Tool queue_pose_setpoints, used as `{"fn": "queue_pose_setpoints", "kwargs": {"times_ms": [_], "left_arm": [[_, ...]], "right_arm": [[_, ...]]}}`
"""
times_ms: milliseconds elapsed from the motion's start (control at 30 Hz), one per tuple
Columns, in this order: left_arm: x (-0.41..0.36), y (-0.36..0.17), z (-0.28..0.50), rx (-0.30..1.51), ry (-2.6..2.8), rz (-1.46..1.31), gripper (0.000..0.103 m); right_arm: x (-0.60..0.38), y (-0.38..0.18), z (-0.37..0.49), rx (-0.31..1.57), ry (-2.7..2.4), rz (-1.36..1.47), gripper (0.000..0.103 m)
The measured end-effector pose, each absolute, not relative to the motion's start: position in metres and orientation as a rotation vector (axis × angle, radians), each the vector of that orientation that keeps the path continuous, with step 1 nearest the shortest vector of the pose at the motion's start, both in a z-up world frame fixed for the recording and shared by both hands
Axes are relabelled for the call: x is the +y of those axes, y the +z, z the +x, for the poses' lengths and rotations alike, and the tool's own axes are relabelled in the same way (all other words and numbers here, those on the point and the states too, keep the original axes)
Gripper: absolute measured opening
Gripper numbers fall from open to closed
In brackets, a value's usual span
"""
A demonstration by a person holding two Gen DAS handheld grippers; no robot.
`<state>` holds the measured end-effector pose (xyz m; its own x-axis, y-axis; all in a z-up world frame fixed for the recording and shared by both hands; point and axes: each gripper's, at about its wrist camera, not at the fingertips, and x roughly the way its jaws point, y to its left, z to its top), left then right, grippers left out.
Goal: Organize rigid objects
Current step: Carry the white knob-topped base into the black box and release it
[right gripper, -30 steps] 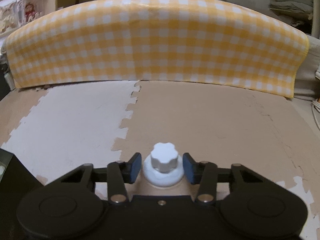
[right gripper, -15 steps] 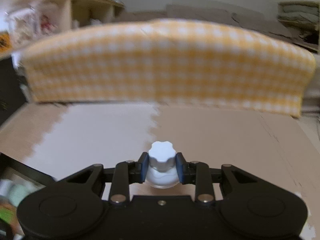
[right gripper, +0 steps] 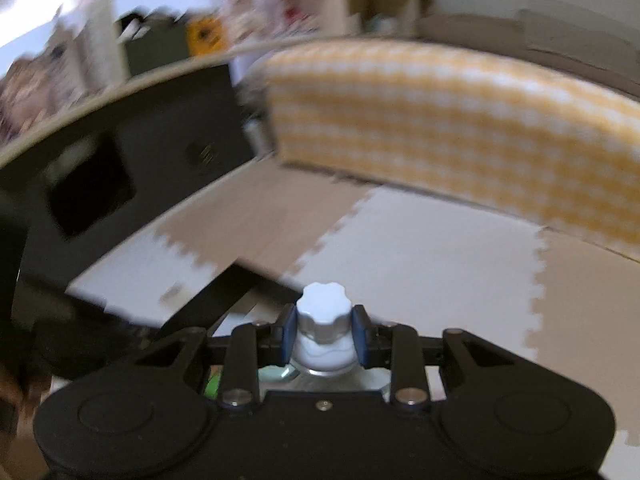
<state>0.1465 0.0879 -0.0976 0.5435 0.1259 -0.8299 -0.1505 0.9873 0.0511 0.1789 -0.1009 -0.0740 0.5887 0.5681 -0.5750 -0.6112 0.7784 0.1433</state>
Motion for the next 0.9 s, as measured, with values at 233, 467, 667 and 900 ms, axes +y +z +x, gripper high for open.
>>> {"fn": "queue_pose_setpoints", "kwargs": {"times_ms": [233,467,667,900], "left_arm": [[0.088,-0.098,0.146,0.984,0.163,-0.024,0.004],[0.088,-0.098,0.146,0.985,0.162,-0.026,0.004],[0.087,-0.098,0.146,0.986,0.160,-0.027,0.004],[0.087,-0.098,0.146,0.988,0.158,-0.030,0.004]], "right_arm": [[-0.075,-0.092,0.165,0.721,0.760,-0.133,0.030],[-0.054,-0.107,0.157,0.764,0.782,-0.185,0.030],[-0.052,-0.111,0.161,0.800,0.773,-0.131,0.041],[-0.051,-0.111,0.159,0.821,0.765,-0.134,0.055]]}}
